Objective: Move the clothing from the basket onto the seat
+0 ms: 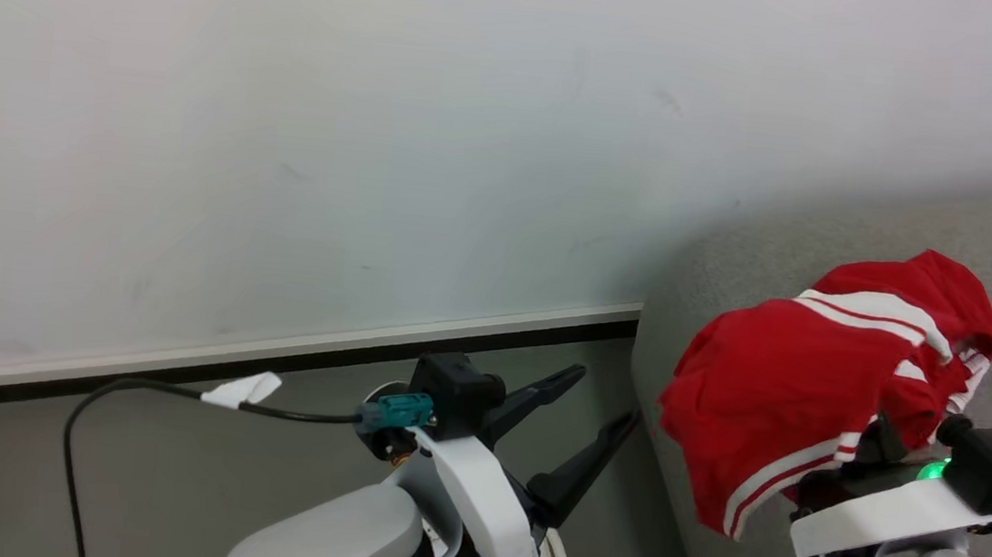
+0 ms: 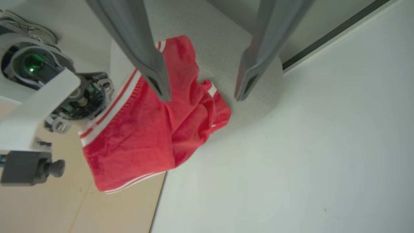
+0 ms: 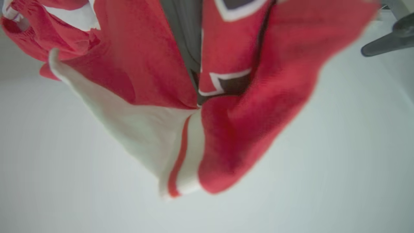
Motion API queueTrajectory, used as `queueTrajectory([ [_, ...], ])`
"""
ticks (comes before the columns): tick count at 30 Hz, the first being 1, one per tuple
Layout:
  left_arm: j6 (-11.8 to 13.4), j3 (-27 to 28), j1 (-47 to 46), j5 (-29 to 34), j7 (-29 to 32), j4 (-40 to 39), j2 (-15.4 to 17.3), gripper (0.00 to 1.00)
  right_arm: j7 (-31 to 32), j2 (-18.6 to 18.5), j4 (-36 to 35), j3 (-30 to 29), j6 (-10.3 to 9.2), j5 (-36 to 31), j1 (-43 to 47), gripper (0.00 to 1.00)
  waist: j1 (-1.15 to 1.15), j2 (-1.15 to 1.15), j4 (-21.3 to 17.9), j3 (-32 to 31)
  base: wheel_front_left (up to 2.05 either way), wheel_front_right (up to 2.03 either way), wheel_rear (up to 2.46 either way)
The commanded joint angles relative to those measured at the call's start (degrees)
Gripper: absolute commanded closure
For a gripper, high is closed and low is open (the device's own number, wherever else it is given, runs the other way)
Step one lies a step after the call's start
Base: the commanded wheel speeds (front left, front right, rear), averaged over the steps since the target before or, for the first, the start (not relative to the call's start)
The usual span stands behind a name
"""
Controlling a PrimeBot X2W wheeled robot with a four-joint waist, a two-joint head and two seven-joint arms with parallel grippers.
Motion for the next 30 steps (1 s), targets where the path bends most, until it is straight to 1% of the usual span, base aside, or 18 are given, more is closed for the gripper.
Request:
queueTrajectory([
  [1,0.2,0.2,0.9,0.5,-0.7,0.0,0.5,0.0,0.0,-0.9,-1.0,-0.9,-0.13,-0.6,0.9,1.0,0.0,-0.01,-2.4,0.7,0.0,0.0,0.0],
  [6,0.2,0.7,1.8,2.2,-1.4,-0.4,1.0,0.0,0.0,-2.3,-4.6,-4.1,-0.13,-2.0,2.7,1.0,0.0,-0.01,-6.3,1.7,0.0,0.0,0.0],
  [9,0.1,1.1,2.4,3.5,-1.7,-1.0,1.1,0.0,0.1,-1.8,-6.9,-5.7,-0.13,0.0,4.5,1.0,0.0,-0.01,-8.4,2.3,0.0,0.0,0.0],
  [12,0.4,1.3,2.8,5.5,-1.9,-1.3,1.3,0.0,0.4,-2.3,-8.9,-6.8,-0.13,-0.4,6.4,1.0,0.0,-0.01,-10.3,2.8,0.0,0.0,0.0],
  [16,0.6,1.7,3.7,7.8,-1.9,-1.7,1.4,0.0,0.8,-1.9,-11.2,-8.5,-0.13,-1.3,8.5,1.0,0.0,-0.01,-12.3,3.5,0.0,0.0,0.0],
  [23,0.1,3.3,4.6,11.0,-2.0,-3.1,1.7,0.0,1.7,-1.2,-13.6,-10.6,-0.13,-2.4,10.6,1.0,0.0,-0.01,-13.7,5.1,0.0,0.0,0.0],
  [27,-0.4,4.3,4.7,13.2,-2.0,-4.1,1.9,0.0,2.1,-0.5,-14.8,-11.9,-0.13,-3.1,10.5,1.0,0.0,-0.01,-13.4,6.8,0.0,0.0,0.0],
  [30,-0.7,4.9,4.5,14.7,-2.0,-4.9,2.8,0.0,2.3,-0.1,-15.4,-13.3,-0.13,-3.4,8.9,1.0,0.0,-0.01,-12.6,8.8,0.0,0.0,0.0],
])
